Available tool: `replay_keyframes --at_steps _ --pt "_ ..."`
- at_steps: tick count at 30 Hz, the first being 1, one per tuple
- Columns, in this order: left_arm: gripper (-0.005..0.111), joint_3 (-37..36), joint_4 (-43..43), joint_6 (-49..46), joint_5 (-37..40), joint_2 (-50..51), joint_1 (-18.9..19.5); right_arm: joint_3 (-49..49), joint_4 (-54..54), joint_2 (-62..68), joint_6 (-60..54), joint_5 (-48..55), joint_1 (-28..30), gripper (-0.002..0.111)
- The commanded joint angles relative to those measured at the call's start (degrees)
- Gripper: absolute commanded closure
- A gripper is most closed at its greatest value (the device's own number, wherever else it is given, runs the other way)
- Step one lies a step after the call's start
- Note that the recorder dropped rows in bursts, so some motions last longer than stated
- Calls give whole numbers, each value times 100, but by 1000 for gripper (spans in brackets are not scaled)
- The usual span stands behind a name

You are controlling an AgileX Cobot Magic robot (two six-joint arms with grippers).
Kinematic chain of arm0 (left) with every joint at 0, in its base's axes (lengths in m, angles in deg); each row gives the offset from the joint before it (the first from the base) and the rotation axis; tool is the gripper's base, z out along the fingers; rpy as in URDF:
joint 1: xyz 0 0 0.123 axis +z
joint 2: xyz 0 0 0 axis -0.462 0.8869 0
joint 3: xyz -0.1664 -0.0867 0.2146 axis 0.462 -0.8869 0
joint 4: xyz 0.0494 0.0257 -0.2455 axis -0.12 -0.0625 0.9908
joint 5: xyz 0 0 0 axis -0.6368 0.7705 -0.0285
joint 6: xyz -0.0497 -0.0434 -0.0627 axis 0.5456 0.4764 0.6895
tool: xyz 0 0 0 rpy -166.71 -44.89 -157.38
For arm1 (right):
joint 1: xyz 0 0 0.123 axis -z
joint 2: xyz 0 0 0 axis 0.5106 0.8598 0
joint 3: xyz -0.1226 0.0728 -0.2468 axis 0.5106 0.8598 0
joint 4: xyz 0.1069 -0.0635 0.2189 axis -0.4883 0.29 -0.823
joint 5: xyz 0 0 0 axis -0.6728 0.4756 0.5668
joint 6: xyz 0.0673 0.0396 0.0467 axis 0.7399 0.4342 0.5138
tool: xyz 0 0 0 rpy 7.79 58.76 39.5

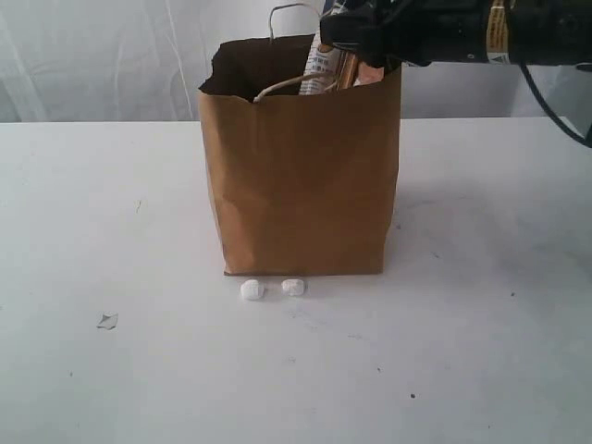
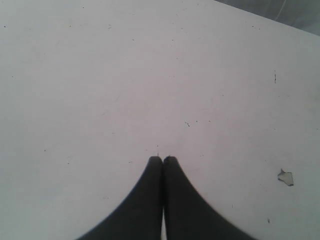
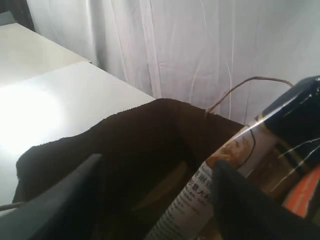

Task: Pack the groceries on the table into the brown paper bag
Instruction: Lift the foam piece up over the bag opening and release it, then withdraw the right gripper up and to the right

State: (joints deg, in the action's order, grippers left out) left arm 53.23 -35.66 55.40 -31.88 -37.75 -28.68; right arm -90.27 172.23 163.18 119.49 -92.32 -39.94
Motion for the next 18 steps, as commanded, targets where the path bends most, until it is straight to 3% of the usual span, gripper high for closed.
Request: replay_keyframes --at_steps 1,3,6,9,12,15,18 --pt "107 -29 -13 29 4 -32 -13 -33 -28 -7 -74 94 12 43" --pt "107 -29 -13 29 4 -32 -13 -33 201 -128 -20 103 20 44" --pt "107 -29 -13 29 4 -32 -13 -23 1397 -752 536 510 38 49" --pt "107 -29 -13 29 4 -32 -13 197 1397 -1353 1016 982 286 57" --pt "107 -29 -13 29 4 -32 -13 234 1397 -1885 1531 1454 503 77" --pt "107 -29 -13 29 4 -32 -13 234 1397 -2278 1413 1440 525 108" --pt "107 -29 -13 29 4 -32 -13 250 1397 -2635 939 1826 525 108"
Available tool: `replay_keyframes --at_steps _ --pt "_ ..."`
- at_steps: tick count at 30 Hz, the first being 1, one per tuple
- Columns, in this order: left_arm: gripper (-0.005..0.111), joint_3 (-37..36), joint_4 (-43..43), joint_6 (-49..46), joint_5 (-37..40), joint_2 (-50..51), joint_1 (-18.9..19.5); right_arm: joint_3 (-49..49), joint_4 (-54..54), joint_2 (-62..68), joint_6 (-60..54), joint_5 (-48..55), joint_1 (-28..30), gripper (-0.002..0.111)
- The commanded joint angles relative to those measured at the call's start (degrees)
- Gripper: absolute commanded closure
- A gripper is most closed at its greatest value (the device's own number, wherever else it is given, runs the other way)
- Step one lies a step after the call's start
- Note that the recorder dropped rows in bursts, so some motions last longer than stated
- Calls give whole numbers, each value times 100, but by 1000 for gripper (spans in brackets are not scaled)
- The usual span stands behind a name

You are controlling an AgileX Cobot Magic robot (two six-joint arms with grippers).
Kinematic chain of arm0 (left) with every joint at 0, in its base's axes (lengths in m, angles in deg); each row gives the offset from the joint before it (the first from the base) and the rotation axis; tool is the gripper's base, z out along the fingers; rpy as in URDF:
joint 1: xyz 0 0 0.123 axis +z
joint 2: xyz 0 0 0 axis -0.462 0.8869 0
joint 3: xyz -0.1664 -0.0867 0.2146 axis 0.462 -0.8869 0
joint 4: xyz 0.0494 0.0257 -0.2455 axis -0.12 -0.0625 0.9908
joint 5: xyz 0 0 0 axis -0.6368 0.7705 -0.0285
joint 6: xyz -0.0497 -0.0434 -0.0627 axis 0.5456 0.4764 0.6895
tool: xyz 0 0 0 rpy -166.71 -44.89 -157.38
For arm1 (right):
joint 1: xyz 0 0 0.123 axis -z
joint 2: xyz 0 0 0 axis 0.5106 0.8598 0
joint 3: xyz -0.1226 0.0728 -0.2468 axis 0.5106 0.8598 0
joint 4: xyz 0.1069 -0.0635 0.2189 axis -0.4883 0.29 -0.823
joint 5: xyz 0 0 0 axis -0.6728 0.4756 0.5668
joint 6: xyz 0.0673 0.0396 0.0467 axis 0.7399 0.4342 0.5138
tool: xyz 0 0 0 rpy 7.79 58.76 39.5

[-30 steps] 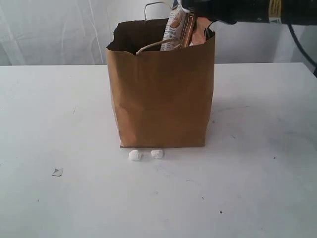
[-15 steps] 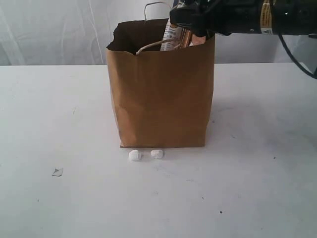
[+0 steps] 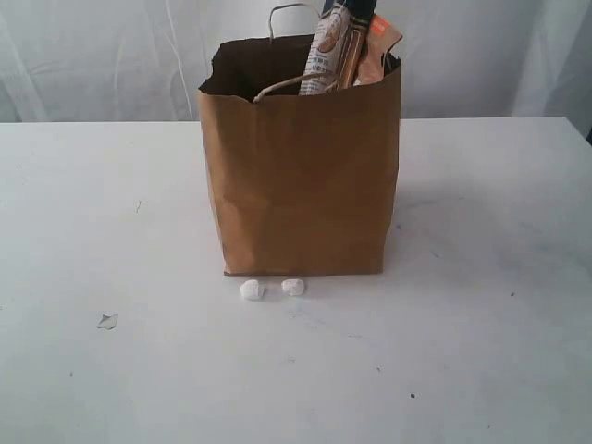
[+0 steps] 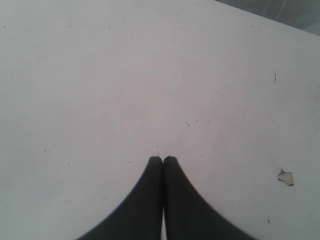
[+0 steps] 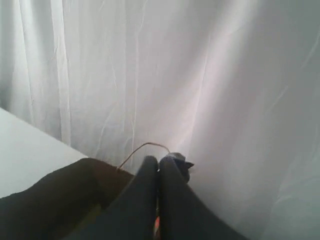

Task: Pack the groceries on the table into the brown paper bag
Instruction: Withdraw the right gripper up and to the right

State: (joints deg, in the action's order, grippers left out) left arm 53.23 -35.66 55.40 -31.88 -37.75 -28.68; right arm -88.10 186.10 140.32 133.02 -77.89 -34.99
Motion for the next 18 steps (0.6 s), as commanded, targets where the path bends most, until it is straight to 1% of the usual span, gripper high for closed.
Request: replay_keyframes --at_steps 1,3,7,9,13,17,18 --pt "107 -29 -13 29 4 -32 -13 87 9 -447 -582 615 29 108" --pt "107 -29 -13 29 4 -32 -13 203 9 -620 -897 1044 29 108" --pt "107 -29 -13 29 4 -32 -13 368 9 -953 -937 1533 29 108" --pt "107 -29 -13 29 4 -32 -13 430 9 -1066 -937 1432 29 108" --pt "107 -29 -13 29 0 -32 -13 503 9 -1167 -881 876 29 108" --pt "107 -29 -13 29 0 -32 -13 633 9 -1172 -908 1186 29 108" --pt "107 -29 -13 29 0 -32 -13 690 -179 -1172 -990 1326 29 108"
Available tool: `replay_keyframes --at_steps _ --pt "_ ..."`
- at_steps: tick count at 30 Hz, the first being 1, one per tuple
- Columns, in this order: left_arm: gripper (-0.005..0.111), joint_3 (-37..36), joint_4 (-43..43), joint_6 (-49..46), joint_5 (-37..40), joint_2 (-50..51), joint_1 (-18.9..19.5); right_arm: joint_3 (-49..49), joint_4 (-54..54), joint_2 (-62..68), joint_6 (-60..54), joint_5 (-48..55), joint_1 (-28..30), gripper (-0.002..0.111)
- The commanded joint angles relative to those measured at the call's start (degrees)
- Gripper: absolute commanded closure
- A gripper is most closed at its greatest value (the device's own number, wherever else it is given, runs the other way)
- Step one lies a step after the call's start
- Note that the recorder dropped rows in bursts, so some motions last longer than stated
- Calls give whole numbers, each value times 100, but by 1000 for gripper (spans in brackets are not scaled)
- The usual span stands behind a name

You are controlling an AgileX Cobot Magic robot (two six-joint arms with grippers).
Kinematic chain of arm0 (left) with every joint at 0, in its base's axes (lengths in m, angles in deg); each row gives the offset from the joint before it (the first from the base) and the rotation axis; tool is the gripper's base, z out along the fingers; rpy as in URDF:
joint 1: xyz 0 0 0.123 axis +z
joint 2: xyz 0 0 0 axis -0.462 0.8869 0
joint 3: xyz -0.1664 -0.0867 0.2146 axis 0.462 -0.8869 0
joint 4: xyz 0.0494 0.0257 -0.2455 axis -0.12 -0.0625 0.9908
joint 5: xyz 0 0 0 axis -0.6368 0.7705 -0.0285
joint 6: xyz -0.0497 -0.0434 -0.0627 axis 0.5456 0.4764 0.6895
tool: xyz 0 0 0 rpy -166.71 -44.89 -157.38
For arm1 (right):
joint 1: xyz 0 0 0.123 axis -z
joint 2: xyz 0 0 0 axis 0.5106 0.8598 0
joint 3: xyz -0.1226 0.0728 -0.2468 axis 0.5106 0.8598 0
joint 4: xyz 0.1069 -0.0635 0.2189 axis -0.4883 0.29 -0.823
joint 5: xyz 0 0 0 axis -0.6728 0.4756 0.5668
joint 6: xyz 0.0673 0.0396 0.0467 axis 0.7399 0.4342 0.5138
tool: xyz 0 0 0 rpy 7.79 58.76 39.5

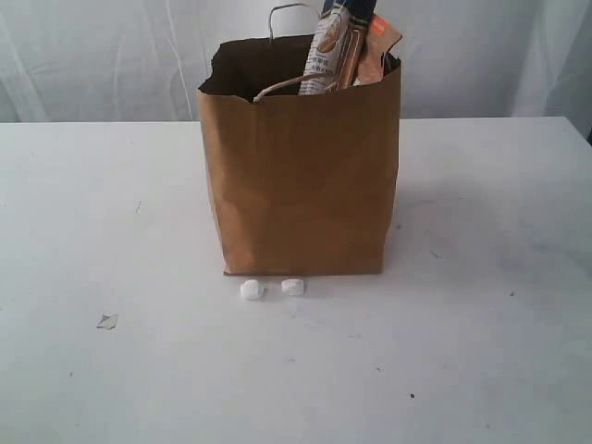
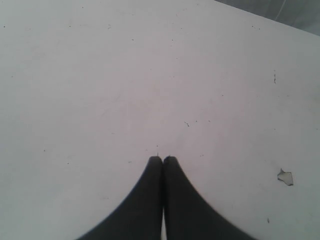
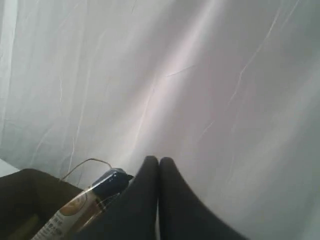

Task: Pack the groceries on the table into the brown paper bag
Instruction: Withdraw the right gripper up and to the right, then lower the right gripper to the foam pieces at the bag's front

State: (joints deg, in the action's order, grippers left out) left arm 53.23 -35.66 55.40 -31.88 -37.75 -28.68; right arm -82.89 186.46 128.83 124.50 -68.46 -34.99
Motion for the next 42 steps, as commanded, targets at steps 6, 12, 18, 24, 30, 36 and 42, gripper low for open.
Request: replay_keyframes --at_steps 6,12,18,24,30,36,42 --pt "107 -29 -13 29 0 -32 -13 533 -3326 12 -3561 2763 29 108" --pt "107 -29 -13 29 11 -32 -13 700 -7284 249 -7688 4710 -9 108" --pt "107 -29 -13 29 1 -32 -13 689 -12521 626 -12606 6318 -391 108" --pt "107 -29 -13 29 1 -32 -13 689 -14324 2384 -13310 5805 -1832 108" --pt "107 -29 -13 29 1 -32 -13 677 -14302 3696 -13310 4608 -2988 108" --pt "107 -29 -13 29 1 -32 -13 677 -13896 4234 -13558 4204 -3276 92" --pt "107 -29 -13 29 1 -32 -13 667 -13852 4436 -13558 3380 -3276 55"
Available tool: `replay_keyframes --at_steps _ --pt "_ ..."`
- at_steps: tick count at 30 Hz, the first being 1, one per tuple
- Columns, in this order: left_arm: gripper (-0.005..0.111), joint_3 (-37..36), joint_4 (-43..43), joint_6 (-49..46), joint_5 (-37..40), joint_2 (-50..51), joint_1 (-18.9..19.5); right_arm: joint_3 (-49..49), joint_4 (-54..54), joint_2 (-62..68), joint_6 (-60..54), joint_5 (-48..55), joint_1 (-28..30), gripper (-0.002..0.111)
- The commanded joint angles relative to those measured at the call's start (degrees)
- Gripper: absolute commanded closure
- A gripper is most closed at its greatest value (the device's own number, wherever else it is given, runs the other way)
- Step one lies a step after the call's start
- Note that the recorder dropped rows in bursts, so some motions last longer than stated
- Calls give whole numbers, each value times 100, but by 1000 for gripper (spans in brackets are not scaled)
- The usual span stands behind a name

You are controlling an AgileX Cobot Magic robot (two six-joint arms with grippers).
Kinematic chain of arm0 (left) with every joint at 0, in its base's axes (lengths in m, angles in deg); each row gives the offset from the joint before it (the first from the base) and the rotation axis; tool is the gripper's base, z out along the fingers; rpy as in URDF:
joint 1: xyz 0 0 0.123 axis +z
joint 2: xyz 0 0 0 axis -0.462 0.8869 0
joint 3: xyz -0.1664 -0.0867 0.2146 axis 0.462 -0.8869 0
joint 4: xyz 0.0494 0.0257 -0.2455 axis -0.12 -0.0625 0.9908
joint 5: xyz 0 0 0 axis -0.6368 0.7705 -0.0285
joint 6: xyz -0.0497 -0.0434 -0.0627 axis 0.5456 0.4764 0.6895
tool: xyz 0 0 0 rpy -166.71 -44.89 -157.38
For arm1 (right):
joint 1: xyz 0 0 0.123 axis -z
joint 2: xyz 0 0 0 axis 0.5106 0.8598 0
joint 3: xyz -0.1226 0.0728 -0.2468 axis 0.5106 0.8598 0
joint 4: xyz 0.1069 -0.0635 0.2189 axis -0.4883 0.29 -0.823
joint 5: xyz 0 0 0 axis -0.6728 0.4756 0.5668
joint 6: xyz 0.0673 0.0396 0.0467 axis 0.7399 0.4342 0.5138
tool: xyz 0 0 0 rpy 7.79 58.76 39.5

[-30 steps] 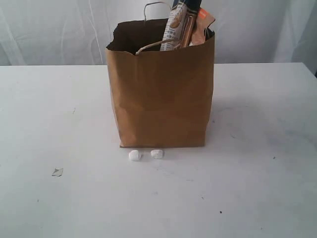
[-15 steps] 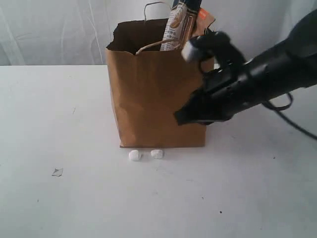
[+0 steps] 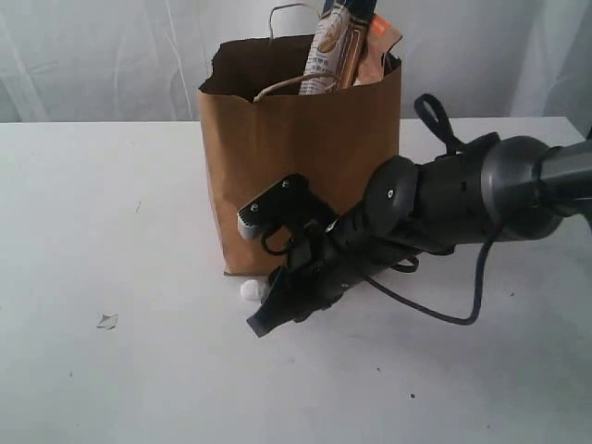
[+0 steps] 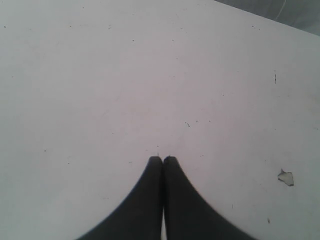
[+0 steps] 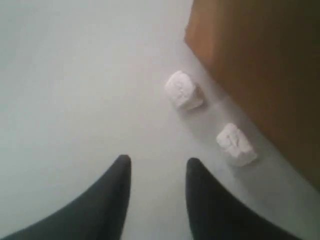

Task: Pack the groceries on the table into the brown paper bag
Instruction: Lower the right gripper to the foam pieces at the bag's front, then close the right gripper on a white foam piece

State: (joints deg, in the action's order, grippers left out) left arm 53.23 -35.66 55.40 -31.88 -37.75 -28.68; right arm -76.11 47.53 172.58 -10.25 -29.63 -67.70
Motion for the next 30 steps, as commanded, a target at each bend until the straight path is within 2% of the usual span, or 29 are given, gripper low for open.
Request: replay_keyframes --at_steps 1,7,13,19,27,30 --pt "107 -29 -13 29 1 -32 -13 -10 41 61 -82 -639 -5 52" --pt "107 -29 -13 29 1 -32 -13 -23 0 228 -37 -1437 -5 50" --pt "107 -29 -13 29 1 -32 -13 -289 -2 532 8 -1216 -5 51" --pt "107 -29 -13 29 1 -32 -13 -336 -2 617 227 -1406 -5 58" --pt "107 -29 -13 29 1 -32 -13 -316 42 972 215 -1160 -5 59" --pt "107 -29 -13 29 1 -32 -13 -316 168 971 215 -1173 -5 64"
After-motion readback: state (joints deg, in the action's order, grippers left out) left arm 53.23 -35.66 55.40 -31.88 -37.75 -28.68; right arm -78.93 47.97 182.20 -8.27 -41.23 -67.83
